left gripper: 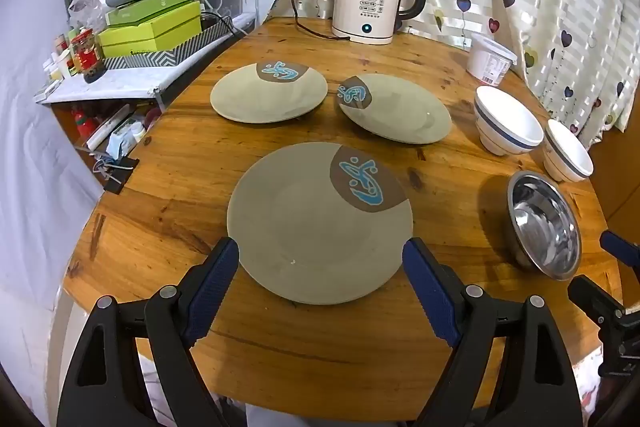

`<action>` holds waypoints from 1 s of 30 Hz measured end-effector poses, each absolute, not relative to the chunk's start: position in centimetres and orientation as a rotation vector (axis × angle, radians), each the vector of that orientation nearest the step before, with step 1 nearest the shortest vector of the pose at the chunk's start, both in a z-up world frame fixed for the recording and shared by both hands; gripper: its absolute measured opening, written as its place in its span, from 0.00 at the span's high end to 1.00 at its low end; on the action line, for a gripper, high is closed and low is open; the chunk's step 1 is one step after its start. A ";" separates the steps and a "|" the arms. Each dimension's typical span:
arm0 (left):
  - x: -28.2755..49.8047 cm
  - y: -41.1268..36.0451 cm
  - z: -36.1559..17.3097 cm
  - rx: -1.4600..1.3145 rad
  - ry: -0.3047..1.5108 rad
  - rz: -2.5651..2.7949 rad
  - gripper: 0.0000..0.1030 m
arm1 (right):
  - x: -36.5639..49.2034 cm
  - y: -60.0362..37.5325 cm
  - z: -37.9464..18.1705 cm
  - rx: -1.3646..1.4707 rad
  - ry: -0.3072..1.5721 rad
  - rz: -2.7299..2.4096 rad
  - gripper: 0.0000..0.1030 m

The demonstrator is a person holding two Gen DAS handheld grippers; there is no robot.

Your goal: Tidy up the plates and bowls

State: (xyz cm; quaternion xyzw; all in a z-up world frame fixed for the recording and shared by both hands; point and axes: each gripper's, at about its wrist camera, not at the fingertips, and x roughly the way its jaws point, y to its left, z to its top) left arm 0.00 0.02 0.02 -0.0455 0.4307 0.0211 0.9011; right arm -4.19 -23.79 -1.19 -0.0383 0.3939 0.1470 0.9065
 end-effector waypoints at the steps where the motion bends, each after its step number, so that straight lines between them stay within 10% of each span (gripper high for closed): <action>1: 0.0 0.0 0.0 -0.095 0.889 0.044 0.18 | -4.2 -23.8 -1.2 -0.076 0.813 0.305 0.00; 30: -0.7 -0.1 0.0 -0.092 0.879 0.027 0.18 | -4.0 -23.7 -1.2 -0.038 0.806 0.345 0.00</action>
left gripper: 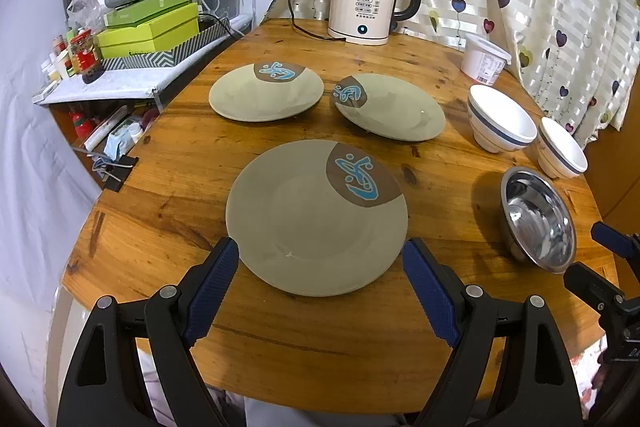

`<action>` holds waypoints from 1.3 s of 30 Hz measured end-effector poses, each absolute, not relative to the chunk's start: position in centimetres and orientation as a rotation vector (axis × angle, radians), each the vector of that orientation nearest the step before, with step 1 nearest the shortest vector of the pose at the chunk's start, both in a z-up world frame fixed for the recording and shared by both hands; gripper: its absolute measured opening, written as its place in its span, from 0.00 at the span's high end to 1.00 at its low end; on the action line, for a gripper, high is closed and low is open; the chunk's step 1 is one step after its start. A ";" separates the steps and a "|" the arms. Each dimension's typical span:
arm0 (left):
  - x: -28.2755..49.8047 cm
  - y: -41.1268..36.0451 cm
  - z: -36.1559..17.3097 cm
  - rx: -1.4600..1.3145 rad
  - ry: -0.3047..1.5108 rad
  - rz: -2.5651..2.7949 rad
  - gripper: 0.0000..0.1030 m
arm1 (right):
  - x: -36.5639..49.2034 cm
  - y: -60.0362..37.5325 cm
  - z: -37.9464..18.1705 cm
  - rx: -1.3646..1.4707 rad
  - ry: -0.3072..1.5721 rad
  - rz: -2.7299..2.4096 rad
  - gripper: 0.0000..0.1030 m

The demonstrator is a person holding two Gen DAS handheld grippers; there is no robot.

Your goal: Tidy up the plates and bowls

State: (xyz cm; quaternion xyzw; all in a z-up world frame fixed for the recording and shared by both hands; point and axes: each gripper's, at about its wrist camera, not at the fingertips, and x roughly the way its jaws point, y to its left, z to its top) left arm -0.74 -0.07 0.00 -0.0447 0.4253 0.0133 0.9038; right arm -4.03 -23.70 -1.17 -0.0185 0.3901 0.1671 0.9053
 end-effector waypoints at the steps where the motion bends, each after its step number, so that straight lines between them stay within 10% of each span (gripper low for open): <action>1: -0.7 -0.1 0.0 -0.093 0.879 0.027 0.18 | -4.0 -23.7 -1.2 -0.034 0.808 0.348 0.00; 39: -0.8 0.1 -0.2 -0.126 0.877 0.005 0.18 | -3.8 -23.5 -1.2 -0.026 0.844 0.353 0.00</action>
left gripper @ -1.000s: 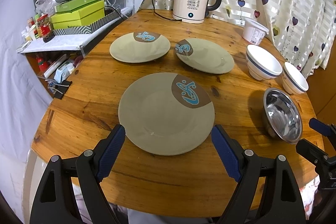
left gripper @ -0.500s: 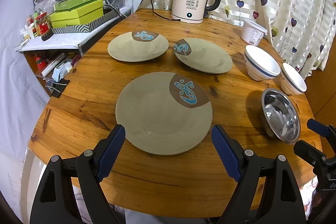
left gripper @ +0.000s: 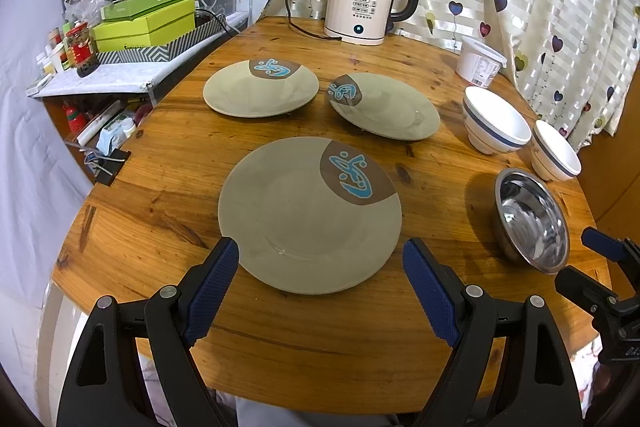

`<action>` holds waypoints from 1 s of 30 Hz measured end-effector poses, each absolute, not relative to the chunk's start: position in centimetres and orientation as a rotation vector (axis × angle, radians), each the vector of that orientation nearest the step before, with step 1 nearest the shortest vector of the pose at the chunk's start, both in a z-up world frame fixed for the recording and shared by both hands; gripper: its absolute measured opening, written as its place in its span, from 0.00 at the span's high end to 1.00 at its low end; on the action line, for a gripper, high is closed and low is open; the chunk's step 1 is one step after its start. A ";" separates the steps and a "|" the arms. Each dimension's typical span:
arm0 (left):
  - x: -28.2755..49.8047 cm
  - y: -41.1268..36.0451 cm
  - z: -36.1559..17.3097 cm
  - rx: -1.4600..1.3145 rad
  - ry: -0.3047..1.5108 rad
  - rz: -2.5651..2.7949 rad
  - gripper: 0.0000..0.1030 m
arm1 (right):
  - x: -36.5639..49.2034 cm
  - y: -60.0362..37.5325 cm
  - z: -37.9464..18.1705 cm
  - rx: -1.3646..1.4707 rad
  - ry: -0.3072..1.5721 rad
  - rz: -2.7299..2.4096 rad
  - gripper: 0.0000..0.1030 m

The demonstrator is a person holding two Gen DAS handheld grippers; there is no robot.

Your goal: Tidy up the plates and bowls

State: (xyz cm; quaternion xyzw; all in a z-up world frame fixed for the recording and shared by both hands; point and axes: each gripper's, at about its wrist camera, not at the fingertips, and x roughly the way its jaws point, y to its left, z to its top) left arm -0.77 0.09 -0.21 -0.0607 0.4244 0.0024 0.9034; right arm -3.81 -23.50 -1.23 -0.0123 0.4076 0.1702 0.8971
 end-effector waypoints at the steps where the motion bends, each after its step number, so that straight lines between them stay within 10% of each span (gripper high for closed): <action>1: -0.8 0.1 -0.2 -0.125 0.877 0.006 0.18 | -3.8 -23.5 -1.3 -0.026 0.844 0.352 0.00; 30: -1.1 -0.5 -0.4 -0.131 0.878 -0.010 0.18 | -3.9 -23.8 -1.4 -0.028 0.849 0.350 0.00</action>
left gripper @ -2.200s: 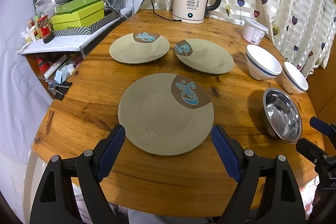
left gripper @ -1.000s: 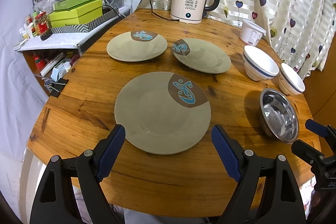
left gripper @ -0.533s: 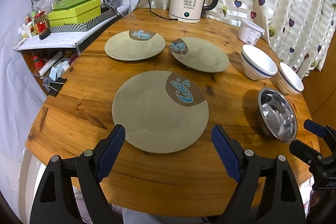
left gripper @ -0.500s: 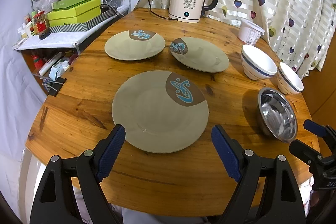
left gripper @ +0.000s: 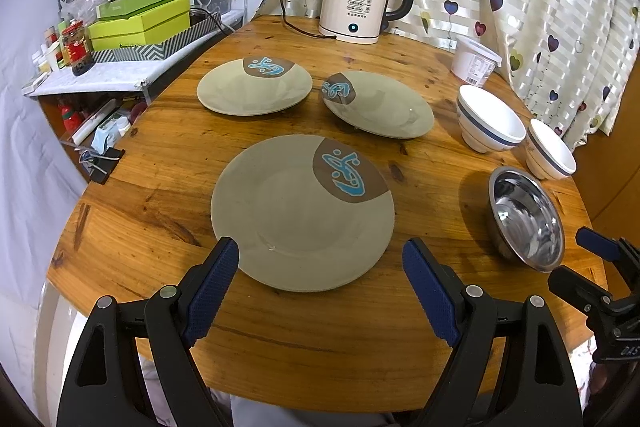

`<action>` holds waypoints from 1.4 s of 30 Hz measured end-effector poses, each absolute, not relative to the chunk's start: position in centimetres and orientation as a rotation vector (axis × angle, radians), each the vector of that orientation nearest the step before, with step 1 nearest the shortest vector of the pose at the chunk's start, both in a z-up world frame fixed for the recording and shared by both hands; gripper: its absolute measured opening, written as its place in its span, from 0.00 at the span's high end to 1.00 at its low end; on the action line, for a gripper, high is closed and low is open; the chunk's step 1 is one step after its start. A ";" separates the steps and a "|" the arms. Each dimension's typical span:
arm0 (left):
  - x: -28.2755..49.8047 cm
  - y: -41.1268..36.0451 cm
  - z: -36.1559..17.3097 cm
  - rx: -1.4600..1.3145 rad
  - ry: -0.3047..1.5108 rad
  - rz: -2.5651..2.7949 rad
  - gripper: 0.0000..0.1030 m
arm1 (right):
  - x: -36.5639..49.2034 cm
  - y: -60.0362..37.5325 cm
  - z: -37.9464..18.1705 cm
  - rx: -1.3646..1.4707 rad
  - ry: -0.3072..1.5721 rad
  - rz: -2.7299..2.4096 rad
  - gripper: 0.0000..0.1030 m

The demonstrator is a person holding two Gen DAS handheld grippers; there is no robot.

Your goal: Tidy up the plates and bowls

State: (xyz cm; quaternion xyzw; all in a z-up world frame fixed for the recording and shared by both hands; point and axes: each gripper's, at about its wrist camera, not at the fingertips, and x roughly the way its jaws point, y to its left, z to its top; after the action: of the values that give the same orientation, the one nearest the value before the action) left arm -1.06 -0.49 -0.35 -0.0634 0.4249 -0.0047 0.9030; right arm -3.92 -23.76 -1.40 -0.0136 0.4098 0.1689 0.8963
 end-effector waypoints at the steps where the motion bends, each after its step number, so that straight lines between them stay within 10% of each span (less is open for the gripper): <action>1: -1.0 -0.5 -0.3 -0.132 0.877 -0.009 0.18 | -3.9 -23.8 -1.4 -0.029 0.849 0.350 0.00; 42: 0.3 1.3 0.2 -0.169 0.868 -0.035 0.18 | -2.0 -21.0 0.2 -0.055 0.817 0.415 0.00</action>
State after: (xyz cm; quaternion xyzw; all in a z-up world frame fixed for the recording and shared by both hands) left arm 0.34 1.32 0.23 -0.0819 0.4198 -0.0170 0.9038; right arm -2.00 -21.05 0.22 -0.0268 0.3945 0.2002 0.8964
